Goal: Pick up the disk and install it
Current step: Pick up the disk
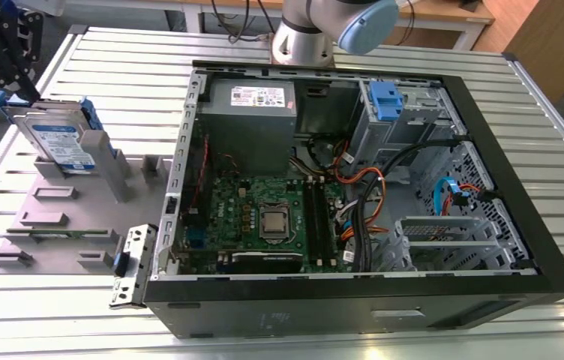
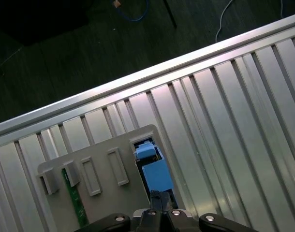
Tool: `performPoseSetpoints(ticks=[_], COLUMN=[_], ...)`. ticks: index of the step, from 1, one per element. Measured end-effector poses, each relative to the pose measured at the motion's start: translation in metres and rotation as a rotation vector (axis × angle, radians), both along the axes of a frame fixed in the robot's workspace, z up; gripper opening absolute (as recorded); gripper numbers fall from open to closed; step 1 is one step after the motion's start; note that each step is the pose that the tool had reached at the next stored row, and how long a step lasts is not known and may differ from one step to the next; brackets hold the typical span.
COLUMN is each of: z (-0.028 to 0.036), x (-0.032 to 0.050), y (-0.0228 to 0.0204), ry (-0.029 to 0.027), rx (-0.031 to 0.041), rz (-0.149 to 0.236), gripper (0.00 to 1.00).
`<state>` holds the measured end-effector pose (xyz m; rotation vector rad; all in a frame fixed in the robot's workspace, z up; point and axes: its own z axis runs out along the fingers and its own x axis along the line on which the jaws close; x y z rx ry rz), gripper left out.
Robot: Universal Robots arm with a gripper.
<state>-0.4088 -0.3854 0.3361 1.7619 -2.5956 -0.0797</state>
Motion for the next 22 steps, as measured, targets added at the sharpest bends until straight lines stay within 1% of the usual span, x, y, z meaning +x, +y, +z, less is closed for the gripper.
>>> performPoseSetpoints(ticks=[3,8,10,15,17,22], z=[0.0001,-0.0001,-0.0003,-0.0005,-0.0005,-0.0007], x=[0.0,0.0,0.0,0.0,0.0,0.0027], y=[0.0,0.0,0.0,0.0,0.0,0.0], ry=[0.0002,0.0001,0.0001,0.0002,0.0002,0.0001], rx=[-0.0001,-0.0001,-0.0001,-0.0001,-0.0001,-0.0001], rz=[0.004,0.046,0.071,0.155,0.18,0.191], gripper=[0.11,0.11,0.11,0.11,0.11,0.11])
